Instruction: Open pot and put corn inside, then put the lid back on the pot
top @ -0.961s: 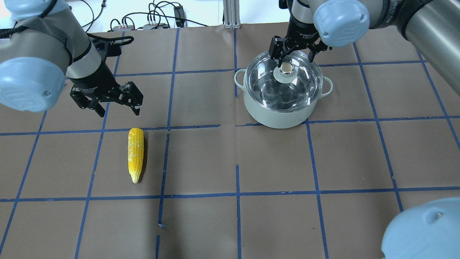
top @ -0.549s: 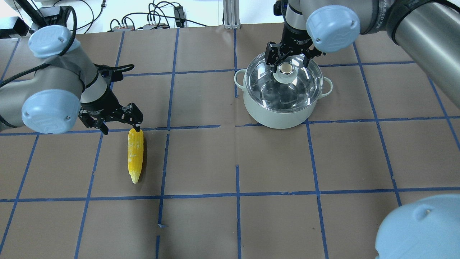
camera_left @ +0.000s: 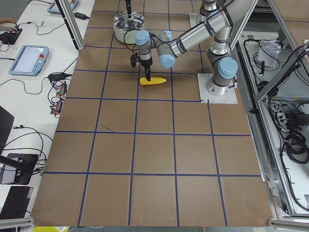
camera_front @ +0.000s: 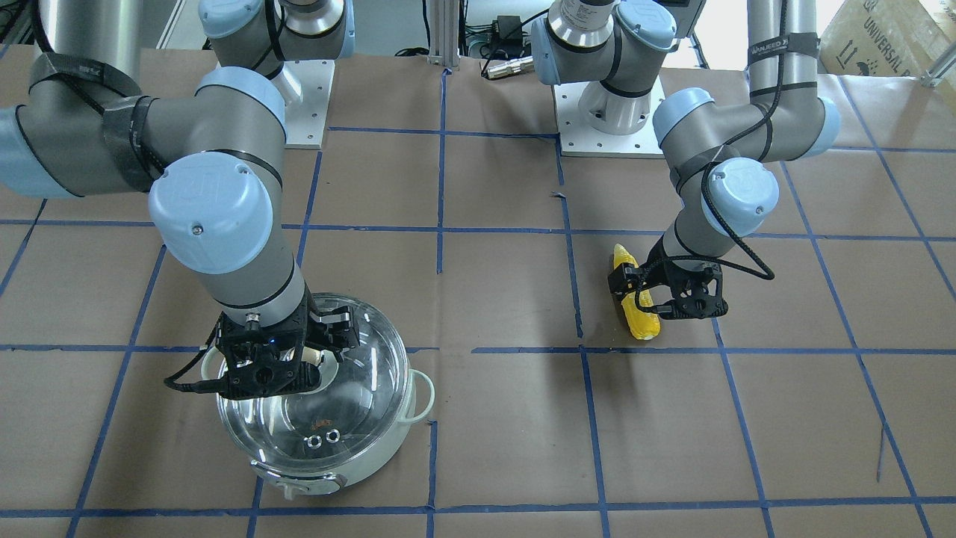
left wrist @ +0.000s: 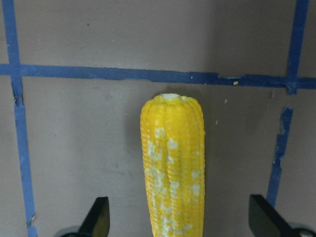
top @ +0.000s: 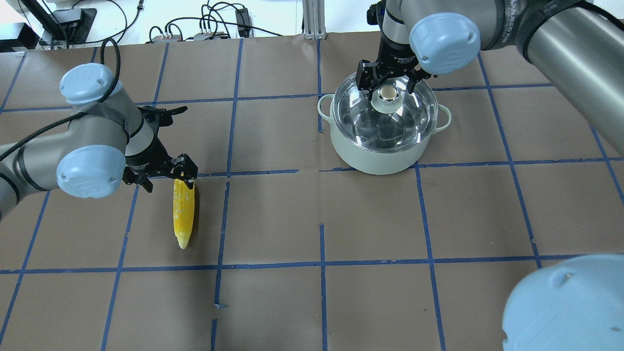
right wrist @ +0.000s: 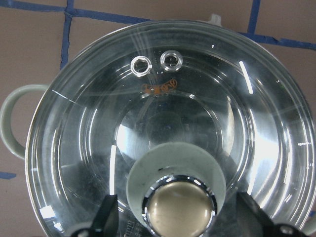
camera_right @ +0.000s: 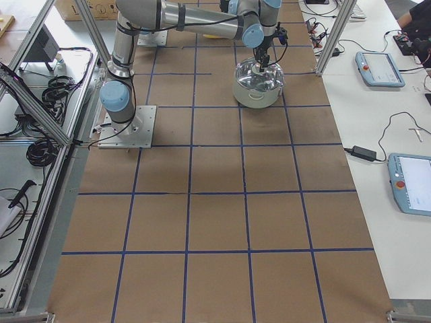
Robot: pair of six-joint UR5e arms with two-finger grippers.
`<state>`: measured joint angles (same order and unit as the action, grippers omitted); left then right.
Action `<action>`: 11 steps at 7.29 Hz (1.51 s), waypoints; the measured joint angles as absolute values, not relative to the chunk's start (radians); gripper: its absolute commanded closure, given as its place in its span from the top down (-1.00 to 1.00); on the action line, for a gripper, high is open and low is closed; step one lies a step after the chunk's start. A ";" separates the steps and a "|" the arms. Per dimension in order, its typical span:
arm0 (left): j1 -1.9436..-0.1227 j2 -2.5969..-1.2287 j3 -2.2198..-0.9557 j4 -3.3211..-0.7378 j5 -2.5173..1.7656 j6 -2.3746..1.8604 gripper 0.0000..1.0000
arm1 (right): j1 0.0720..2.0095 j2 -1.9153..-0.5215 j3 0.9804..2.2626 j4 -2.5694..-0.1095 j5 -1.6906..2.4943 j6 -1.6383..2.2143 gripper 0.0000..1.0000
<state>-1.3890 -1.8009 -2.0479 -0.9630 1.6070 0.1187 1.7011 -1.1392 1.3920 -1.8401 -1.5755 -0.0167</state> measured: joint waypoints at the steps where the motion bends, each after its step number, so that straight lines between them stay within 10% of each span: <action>1: -1.389 -1.830 -2.061 -0.921 1.607 0.122 0.22 | 1.701 -1.136 1.390 -1.841 -1.579 -0.017 0.27; 3: -1.388 -1.857 -2.081 -0.898 1.601 0.125 -0.90 | 1.701 -1.135 1.387 -1.842 -1.585 -0.017 -0.04; 11: -1.569 -1.737 -1.815 -1.238 1.572 -0.058 -0.94 | 1.702 -1.218 1.305 -1.680 -1.589 -0.021 -0.32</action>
<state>-1.5686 -1.7371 -1.8150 -1.2383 1.5715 -0.0583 1.7023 -1.2179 1.3047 -1.6798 -1.5889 -0.0209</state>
